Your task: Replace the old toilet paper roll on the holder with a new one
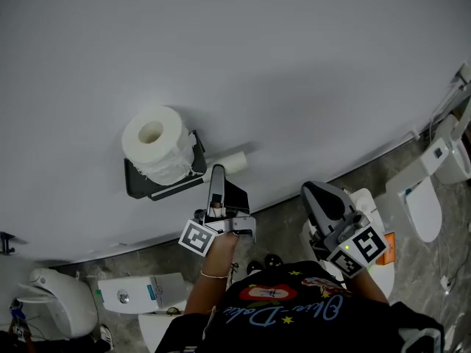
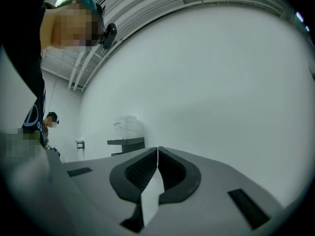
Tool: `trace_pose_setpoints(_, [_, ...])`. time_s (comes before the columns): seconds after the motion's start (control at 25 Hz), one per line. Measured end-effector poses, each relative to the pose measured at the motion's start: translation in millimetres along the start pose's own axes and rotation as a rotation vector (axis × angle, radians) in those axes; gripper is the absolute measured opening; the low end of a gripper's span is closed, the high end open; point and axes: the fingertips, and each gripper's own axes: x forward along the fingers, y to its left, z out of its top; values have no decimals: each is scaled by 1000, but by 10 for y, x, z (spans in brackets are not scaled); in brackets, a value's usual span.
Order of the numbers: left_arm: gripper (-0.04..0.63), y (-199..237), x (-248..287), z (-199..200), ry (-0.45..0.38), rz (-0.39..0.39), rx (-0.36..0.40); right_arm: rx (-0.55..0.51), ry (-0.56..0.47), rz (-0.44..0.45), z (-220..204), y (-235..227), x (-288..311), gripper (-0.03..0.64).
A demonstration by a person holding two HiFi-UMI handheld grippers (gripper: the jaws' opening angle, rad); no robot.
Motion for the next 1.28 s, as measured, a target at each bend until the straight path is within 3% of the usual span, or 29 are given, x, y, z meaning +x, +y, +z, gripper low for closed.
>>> trace_pose_setpoints(0.28, [163, 65, 36, -479, 102, 24, -48, 15, -12, -66, 44, -154, -255, 14])
trace_pose_setpoints(0.4, [163, 58, -7, -578, 168, 44, 10, 33, -8, -69, 8, -164, -265, 14])
trace_pose_setpoints(0.56, [163, 35, -185, -609, 295, 101, 209, 55, -3, -44, -34, -123, -193, 14])
trace_pose_setpoints(0.68, [163, 4, -355, -486, 338, 161, 345, 74, 3, -2, -79, -33, -65, 14])
trace_pose_setpoints(0.84, [161, -99, -580, -241, 378, 245, 638, 90, 16, 73, -138, 163, 139, 14])
trace_pose_setpoints(1.12, [163, -427, -858, 193, 371, 357, 1109, 98, 55, 195, -267, 468, 410, 14])
trace_pose_setpoints(1.28, [163, -540, -1015, 384, 373, 399, 1266, 141, 37, 253, -234, 655, 504, 14])
